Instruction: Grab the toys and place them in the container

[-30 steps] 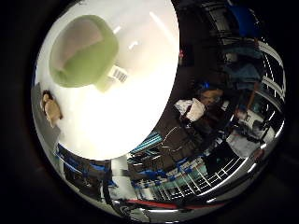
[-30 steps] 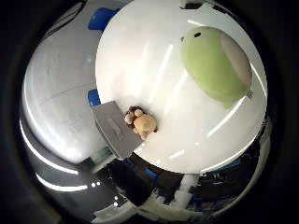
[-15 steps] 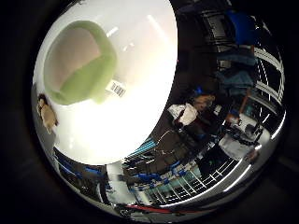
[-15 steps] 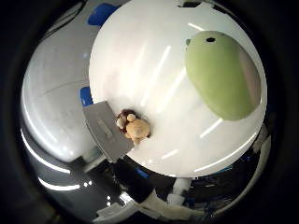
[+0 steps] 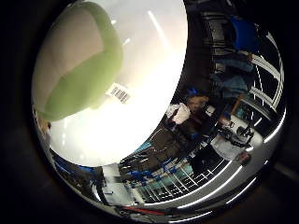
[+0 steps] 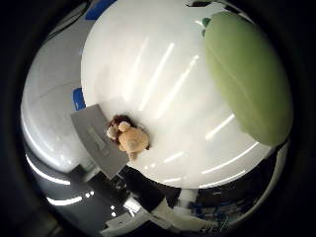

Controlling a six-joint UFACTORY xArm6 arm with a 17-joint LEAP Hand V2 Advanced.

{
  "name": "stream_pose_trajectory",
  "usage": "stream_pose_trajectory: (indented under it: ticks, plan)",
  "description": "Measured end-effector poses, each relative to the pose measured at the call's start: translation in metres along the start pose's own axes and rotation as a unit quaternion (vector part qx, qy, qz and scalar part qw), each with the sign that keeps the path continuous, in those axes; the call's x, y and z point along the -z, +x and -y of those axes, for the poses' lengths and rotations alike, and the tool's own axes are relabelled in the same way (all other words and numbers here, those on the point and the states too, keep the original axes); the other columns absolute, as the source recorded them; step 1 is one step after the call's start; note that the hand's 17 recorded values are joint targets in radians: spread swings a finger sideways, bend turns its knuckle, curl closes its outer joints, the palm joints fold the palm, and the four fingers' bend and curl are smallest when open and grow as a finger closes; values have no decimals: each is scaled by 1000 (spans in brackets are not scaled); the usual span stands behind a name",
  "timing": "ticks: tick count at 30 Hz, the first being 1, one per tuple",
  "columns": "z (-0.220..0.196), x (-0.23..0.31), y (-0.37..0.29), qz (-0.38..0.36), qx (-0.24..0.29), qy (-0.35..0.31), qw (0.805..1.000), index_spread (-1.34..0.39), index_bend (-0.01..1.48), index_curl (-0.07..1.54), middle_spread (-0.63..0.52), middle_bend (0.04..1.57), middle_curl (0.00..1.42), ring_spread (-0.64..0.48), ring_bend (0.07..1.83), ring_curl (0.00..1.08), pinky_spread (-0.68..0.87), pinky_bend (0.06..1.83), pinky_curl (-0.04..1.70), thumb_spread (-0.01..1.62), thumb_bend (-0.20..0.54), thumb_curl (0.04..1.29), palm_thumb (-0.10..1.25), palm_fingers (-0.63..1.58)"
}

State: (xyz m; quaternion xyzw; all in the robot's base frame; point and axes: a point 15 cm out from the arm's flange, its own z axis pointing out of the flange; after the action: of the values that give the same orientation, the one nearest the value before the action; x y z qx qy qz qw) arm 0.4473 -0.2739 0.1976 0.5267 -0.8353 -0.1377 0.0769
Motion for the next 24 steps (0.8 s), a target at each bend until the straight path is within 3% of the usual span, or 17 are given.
stream_pose_trajectory:
  ticks: [10,17,24]
  plan:
    - [4,-19,-1,-30,6,-21,999,-190,155,271,230,191,304,328,283,262,518,517,314,1052,-20,265,314,44]
    - [3,-19,4,-53,10,-24,998,-183,151,266,195,221,326,308,297,263,535,544,308,1103,-3,302,557,116]
    - [3,-27,11,-72,13,-35,997,-176,150,260,47,286,367,204,415,292,481,595,305,1088,-12,331,738,252]
